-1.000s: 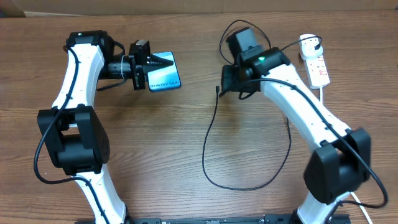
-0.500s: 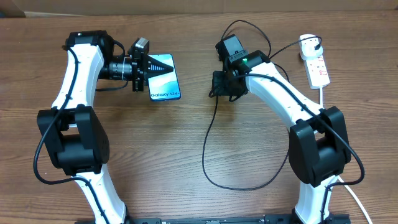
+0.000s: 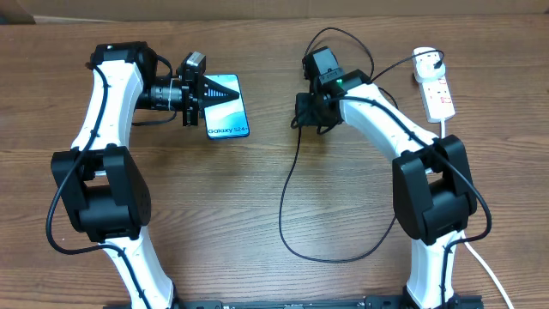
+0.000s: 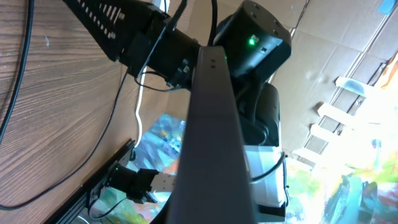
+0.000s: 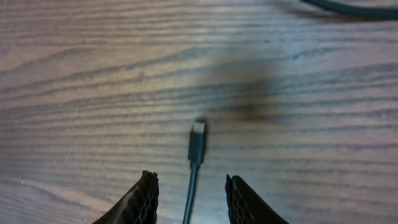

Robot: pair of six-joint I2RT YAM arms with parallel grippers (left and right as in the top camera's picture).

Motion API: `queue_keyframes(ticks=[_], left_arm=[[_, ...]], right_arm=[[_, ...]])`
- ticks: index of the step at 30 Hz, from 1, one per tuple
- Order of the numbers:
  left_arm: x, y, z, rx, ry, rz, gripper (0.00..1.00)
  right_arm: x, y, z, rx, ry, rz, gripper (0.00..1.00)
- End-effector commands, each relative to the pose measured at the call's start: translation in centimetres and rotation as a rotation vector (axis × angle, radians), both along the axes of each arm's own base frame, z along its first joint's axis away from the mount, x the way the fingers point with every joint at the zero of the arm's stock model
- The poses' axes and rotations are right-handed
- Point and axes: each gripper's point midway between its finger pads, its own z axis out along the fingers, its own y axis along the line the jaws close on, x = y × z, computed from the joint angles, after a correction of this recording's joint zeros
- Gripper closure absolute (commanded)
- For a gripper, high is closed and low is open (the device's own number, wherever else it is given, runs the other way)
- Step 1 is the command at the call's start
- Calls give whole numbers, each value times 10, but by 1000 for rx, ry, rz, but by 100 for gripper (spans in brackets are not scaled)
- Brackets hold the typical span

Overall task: Plug charger to phone and switch on socket
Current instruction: 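Close the right gripper on the USB-C connector and hold it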

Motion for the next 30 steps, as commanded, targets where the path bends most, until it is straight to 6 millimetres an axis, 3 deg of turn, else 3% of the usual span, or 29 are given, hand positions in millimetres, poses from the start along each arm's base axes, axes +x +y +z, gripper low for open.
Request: queue_keyframes(ticks=[1,15,30], left_arm=[[-3,-4,22,-23,-79,-5,96],[-3,-4,22,-23,-78,-6,96],[-3,-4,22,-23,-78,-6,96]], right_arm=[[7,7,-7,42,4,32,67],[6,7,-35,28,45,31,69],[4,7,-38,15,51,32,69]])
